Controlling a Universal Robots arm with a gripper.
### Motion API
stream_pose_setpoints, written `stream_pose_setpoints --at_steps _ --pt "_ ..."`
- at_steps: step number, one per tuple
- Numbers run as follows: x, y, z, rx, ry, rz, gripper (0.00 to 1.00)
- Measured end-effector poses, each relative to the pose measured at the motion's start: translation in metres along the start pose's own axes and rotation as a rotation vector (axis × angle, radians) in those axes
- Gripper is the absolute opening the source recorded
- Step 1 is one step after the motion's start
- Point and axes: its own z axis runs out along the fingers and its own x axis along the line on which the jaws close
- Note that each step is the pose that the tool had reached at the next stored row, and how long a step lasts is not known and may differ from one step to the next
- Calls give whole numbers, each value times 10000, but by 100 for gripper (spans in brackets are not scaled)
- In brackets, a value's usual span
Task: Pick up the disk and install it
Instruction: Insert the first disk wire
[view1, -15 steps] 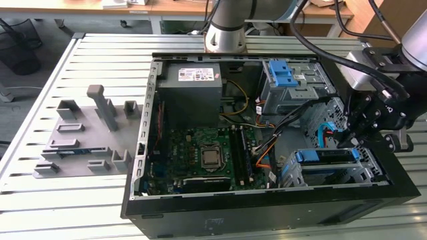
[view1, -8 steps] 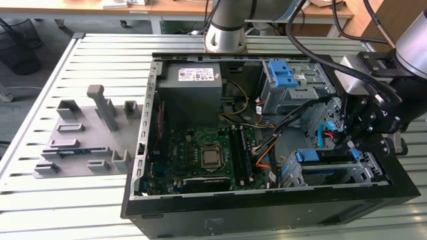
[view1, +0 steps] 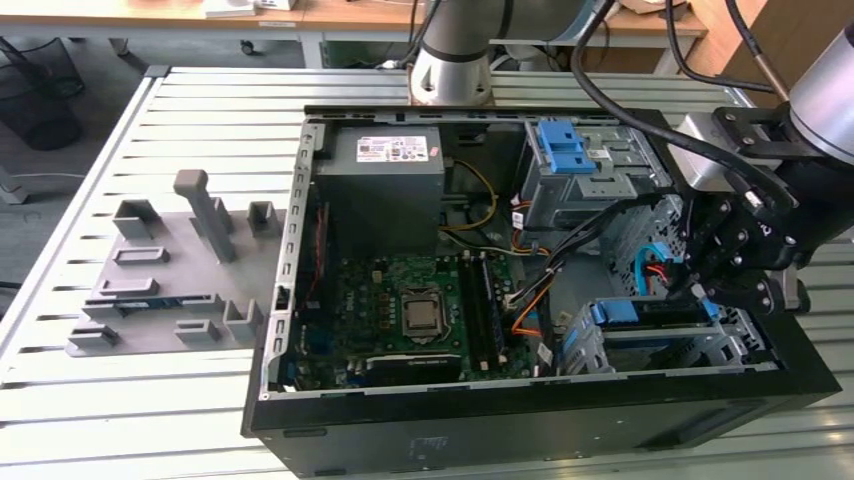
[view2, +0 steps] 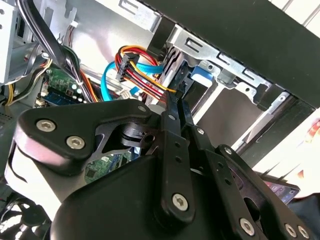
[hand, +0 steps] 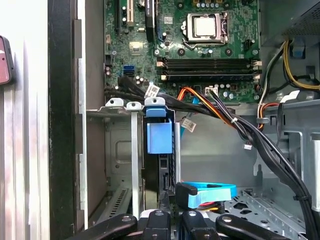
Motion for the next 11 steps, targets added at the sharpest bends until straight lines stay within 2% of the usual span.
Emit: stream_pose_setpoints --at_steps 11 --pt "18 -13 31 -107 11 4 16"
